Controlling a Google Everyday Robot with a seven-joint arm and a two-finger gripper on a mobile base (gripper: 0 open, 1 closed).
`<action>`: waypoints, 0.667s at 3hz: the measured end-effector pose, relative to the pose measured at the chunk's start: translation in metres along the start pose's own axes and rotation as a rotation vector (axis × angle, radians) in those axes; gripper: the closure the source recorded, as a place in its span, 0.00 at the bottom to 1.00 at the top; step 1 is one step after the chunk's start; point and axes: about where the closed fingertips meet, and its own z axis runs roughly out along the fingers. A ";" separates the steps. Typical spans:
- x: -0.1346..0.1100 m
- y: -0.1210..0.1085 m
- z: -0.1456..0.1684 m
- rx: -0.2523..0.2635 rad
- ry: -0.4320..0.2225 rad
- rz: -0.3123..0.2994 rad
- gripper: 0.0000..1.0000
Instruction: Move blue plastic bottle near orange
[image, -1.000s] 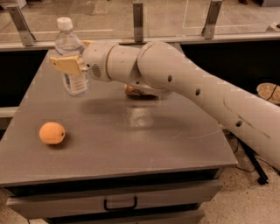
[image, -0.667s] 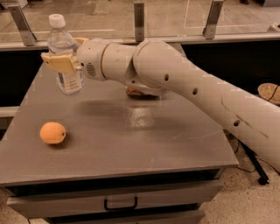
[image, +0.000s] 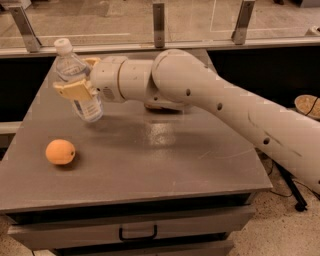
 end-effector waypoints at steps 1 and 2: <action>0.014 0.014 -0.007 -0.028 0.012 -0.009 1.00; 0.018 0.025 -0.012 -0.061 -0.022 0.013 1.00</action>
Offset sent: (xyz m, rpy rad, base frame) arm -0.0389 -0.0109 -0.0284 0.0717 0.0430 0.1051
